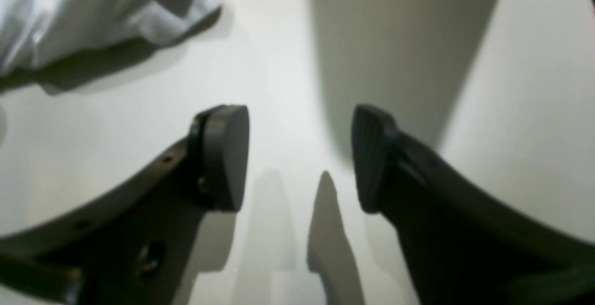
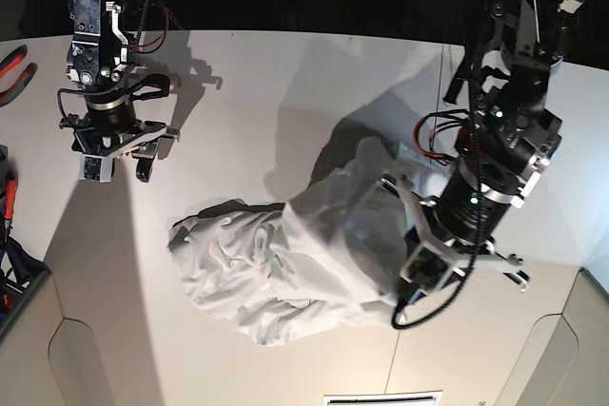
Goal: Layout the t-shirt on the table in an organized manner, then fold the t-shirt properly
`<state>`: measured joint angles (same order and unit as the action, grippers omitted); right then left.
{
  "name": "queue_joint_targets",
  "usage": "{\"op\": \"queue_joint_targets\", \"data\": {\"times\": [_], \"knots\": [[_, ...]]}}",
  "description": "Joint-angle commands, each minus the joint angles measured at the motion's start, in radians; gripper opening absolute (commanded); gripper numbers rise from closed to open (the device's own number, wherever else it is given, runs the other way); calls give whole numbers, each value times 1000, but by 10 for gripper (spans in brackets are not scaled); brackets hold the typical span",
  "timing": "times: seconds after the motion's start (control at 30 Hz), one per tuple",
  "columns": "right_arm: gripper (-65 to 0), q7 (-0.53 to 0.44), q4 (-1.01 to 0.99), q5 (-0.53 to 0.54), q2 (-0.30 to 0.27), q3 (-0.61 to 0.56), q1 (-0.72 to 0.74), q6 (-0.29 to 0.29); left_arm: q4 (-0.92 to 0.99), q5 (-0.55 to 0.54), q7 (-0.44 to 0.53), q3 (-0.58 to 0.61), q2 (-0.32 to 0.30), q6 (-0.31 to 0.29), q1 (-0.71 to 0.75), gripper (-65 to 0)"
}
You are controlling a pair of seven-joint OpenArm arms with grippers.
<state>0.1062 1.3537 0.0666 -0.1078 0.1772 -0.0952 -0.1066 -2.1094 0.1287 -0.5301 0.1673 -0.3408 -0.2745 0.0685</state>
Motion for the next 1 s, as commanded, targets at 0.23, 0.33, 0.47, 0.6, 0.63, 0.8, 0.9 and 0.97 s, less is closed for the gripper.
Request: {"op": "queue_joint_targets", "data": {"times": [0.23, 0.33, 0.47, 0.6, 0.63, 0.8, 0.9, 0.97], "knots": [[-303, -30, 15, 5, -5, -38, 69, -6, -28, -16, -14, -195, -72, 10, -13, -650], [-303, -31, 15, 4, -5, -71, 93, -6, -28, -16, -22, -275, -78, 10, -13, -650], [-303, -31, 15, -5, -5, -110, 133, -5, -28, -43, -45, -372, -78, 9, -10, -650], [-303, -28, 15, -26, -5, -114, 177, 32, -27, -69, -46, -439, -78, 8, 20, -650], [-303, -26, 14, -26, -5, -113, 189, 47, -27, -65, -47, -453, -78, 8, 29, -650], [-303, -26, -12, -25, -5, -113, 240, 57, -2, -35, -47, -553, -78, 9, 35, -650], [-303, -27, -66, -15, -5, -113, 274, 38, 27, -66, -47, -607, -78, 8, 35, -650], [-303, -28, -151, 6, -5, -113, 318, 20, 60, -87, -48, -629, -78, -3, 35, -650]]}}
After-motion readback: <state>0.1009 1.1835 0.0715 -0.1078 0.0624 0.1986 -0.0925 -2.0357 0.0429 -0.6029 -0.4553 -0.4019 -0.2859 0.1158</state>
